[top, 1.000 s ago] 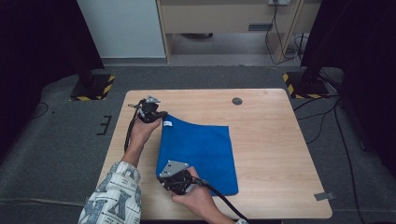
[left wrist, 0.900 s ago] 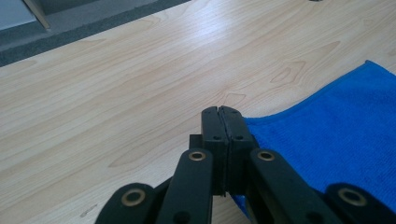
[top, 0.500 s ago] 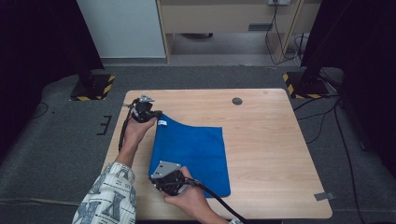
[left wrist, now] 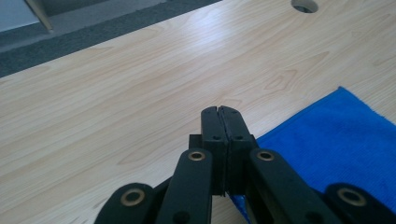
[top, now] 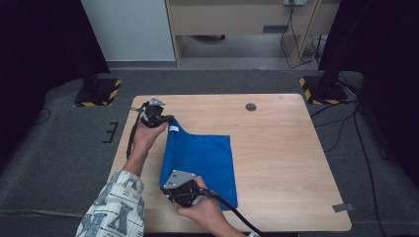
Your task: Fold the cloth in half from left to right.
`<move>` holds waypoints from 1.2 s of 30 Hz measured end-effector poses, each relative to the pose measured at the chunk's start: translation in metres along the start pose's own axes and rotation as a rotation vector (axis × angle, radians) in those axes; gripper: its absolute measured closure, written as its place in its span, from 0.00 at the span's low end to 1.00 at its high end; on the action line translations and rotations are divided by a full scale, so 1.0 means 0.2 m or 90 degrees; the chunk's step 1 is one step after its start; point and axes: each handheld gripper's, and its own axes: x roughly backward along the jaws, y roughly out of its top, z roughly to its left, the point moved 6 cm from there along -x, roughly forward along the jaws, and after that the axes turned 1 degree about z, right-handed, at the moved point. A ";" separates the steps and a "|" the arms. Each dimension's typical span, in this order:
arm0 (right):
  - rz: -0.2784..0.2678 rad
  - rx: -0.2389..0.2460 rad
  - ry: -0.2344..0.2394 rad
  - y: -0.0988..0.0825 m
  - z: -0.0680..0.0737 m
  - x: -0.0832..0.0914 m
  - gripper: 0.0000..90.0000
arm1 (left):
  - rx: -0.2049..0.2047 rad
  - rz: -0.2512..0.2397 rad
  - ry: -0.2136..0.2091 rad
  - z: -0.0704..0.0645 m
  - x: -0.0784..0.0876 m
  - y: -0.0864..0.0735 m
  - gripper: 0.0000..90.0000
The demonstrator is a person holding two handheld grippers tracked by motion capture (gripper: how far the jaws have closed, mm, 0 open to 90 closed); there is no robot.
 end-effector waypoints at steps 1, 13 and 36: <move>-0.001 -0.001 -0.001 -0.01 -0.01 0.02 0.98 | -0.002 0.004 -0.003 -0.02 -0.02 0.01 1.00; 0.007 -0.024 -0.030 -0.16 -0.11 0.19 0.97 | -0.027 0.018 -0.043 -0.28 -0.21 0.08 1.00; 0.020 -0.062 -0.064 -0.40 -0.24 0.39 0.97 | -0.042 0.043 -0.072 -0.49 -0.39 0.10 0.99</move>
